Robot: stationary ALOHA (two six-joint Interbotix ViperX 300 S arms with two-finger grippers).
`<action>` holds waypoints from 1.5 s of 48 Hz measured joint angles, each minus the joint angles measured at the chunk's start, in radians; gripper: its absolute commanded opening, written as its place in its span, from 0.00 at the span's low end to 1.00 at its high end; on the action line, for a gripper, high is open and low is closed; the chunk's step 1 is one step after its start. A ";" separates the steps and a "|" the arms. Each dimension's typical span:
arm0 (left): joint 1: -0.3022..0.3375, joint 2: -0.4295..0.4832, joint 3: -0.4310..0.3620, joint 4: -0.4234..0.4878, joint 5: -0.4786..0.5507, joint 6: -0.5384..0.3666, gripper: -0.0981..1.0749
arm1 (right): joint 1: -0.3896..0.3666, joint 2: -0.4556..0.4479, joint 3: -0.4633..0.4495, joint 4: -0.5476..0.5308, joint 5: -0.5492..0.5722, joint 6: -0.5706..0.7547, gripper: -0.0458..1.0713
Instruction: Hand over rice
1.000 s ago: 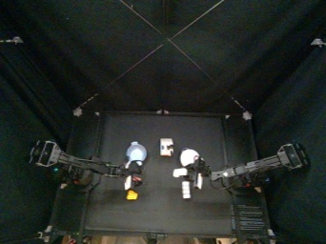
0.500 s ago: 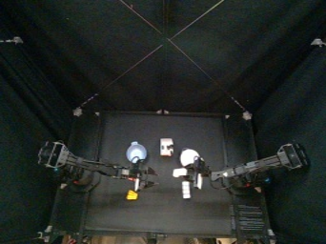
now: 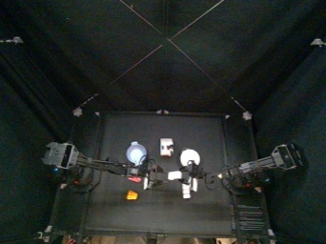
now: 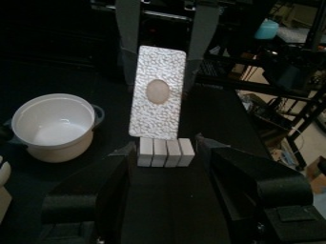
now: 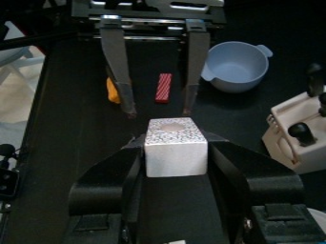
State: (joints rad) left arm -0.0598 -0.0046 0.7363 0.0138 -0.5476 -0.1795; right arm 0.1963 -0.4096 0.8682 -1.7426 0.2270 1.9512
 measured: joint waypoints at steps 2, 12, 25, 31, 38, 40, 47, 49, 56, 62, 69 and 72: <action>0.003 0.005 -0.005 0.009 -0.005 0.000 0.84 | 0.002 0.003 -0.005 -0.005 -0.003 0.000 0.52; 0.006 0.026 -0.025 0.069 -0.021 -0.002 0.84 | 0.002 0.015 -0.020 -0.012 -0.009 0.000 0.52; 0.006 0.057 -0.054 0.107 -0.035 0.000 0.84 | 0.003 0.017 -0.020 -0.014 -0.011 0.000 0.52; 0.006 0.074 -0.071 0.107 -0.038 0.000 0.84 | 0.002 0.017 -0.020 -0.012 -0.011 0.000 0.52; 0.006 0.091 -0.084 0.107 -0.038 0.000 0.83 | 0.000 0.017 -0.020 -0.012 -0.011 0.000 0.52; 0.006 0.095 -0.086 0.107 -0.037 0.000 0.82 | 0.000 0.018 -0.020 -0.014 -0.011 0.000 0.52; 0.009 0.097 -0.089 0.109 -0.038 -0.002 0.78 | 0.000 0.018 -0.020 -0.012 -0.011 0.000 0.52; 0.011 0.097 -0.089 0.107 -0.038 0.000 0.74 | 0.000 0.018 -0.020 -0.014 -0.011 -0.002 0.52; 0.009 0.097 -0.089 0.110 -0.037 0.003 0.63 | 0.000 0.026 -0.020 -0.014 -0.011 0.000 0.53; 0.009 0.097 -0.087 0.112 -0.037 0.002 0.56 | 0.000 0.029 -0.020 -0.020 -0.011 0.002 0.56; 0.008 0.097 -0.087 0.110 -0.037 0.002 0.55 | 0.002 0.034 -0.025 -0.023 -0.009 0.000 0.67; 0.008 0.098 -0.086 0.110 -0.037 0.002 0.55 | 0.003 0.032 -0.025 -0.023 -0.009 0.002 0.72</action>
State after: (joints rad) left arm -0.0522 0.0936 0.6504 0.1243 -0.5844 -0.1779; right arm 0.1994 -0.3774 0.8437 -1.7656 0.2178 1.9528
